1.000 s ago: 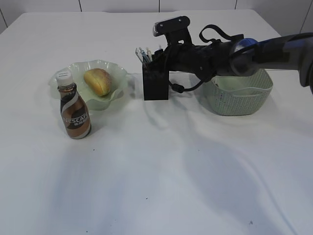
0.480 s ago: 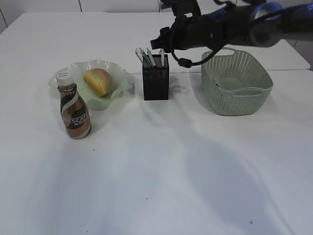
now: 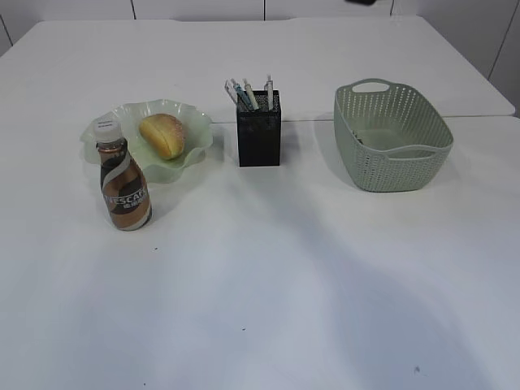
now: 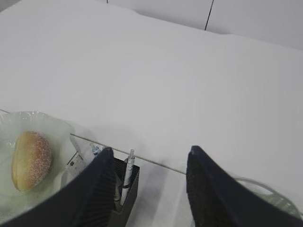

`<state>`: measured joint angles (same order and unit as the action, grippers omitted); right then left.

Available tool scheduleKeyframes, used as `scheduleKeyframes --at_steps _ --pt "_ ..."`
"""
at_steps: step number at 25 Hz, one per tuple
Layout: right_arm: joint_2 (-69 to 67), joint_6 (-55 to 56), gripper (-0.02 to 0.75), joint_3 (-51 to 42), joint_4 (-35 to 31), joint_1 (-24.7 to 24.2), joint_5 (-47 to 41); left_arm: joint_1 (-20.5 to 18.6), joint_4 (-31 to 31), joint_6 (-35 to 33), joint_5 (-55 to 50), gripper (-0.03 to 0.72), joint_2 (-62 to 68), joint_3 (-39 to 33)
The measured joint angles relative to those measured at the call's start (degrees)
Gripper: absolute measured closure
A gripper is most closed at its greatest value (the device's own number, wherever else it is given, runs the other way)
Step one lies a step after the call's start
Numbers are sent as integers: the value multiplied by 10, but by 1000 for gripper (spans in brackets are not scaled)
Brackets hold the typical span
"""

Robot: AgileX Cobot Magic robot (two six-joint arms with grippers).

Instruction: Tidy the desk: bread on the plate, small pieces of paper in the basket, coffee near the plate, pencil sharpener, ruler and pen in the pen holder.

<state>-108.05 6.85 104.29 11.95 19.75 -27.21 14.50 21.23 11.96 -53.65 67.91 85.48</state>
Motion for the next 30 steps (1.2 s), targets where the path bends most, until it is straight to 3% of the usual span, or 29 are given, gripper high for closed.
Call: scheduleKeyframes --at_steps 5,10,13,17,18,22,26,30 --pt "98 0 344 0 0 1 -91 0 26 12 -80 193 -5 74" --pt "175 0 344 0 -1 1 -192 0 12 14 -93 197 -46 87" --pt "208 0 344 0 -1 1 -235 0 -30 0 -103 214 -72 90" --pt "230 0 344 0 -1 1 -283 0 -115 -69 -130 236 -90 90" --pt "250 0 344 0 -6 1 -342 0 -140 -93 -141 240 -91 90" --pt "286 0 344 -10 -11 1 -359 3 -212 -180 -163 258 -97 90" --pt "330 0 344 -38 -11 1 -358 5 -212 -203 -155 263 -139 90" --pt "424 0 344 -132 -17 2 -325 5 -212 -204 -155 270 -210 79"
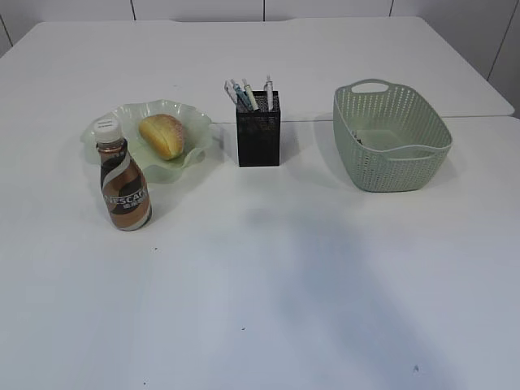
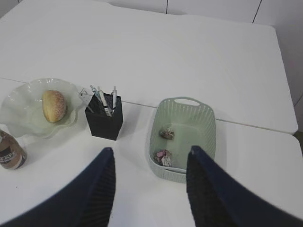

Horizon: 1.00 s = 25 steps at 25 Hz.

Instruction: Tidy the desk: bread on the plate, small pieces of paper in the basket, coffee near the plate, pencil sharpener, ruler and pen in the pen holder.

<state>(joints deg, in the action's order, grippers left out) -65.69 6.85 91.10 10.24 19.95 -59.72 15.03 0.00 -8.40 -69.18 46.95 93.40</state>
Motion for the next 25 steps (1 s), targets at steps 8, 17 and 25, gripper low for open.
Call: scheduleKeyframes --at_steps 8,17,25 --pt "201 -16 346 -269 -23 0 85 0 7 37 -4 275 -171 -189" --pt "453 -96 350 -443 -120 0 75 0 -27 75 25 283 -396 -420" --pt "611 -100 351 -485 -134 0 -80 0 -31 75 -2 288 -466 -519"
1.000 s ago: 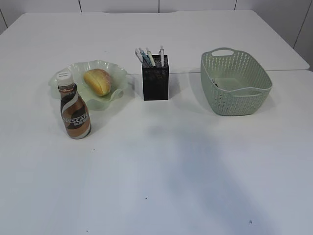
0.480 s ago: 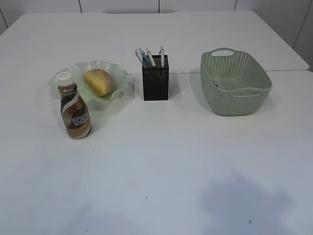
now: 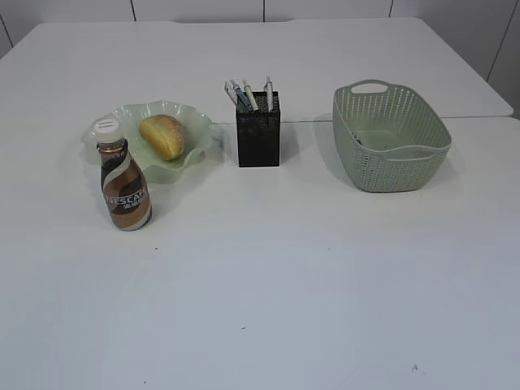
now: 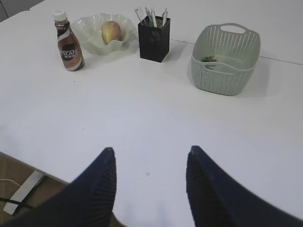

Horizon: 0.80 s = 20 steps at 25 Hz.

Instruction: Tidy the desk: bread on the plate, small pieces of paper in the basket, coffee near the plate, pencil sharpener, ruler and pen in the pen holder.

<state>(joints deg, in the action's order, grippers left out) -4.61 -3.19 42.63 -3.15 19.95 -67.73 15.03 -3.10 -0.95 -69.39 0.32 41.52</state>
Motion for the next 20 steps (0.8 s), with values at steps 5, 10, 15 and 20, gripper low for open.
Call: scheduleKeyframes --at_steps 5,10,15,20 --pt "57 1 351 -37 0 0 -51 0 -1 -29 17 288 0 -57" --pt "57 -1 367 -61 6 0 -54 0 -14 -60 28 289 0 -103" --pt "57 -5 425 -107 24 0 -37 0 -24 -75 47 291 0 -121" --pt "57 -6 439 -135 24 0 -4 0 -24 -77 47 291 0 -121"
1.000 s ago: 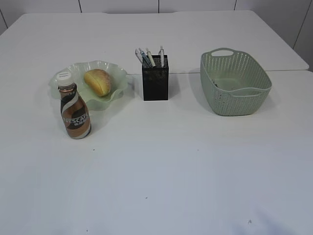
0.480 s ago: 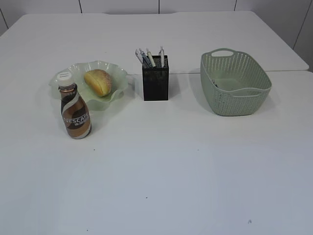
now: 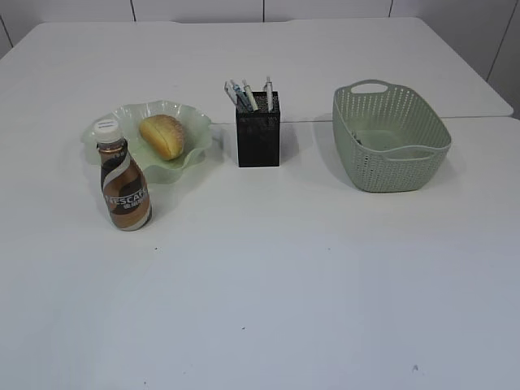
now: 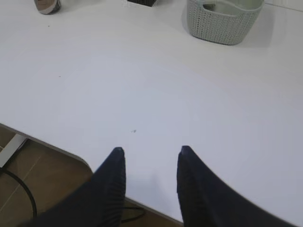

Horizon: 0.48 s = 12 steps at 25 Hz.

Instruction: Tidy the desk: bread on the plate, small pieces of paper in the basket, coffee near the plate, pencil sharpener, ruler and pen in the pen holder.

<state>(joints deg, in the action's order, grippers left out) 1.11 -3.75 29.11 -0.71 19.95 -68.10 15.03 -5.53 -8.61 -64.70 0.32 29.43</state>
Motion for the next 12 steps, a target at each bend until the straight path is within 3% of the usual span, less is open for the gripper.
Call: scheduleKeyframes --at_steps 12 --pt "0 1 445 -9 0 0 16 0 -3 0 2 294 0 -1"
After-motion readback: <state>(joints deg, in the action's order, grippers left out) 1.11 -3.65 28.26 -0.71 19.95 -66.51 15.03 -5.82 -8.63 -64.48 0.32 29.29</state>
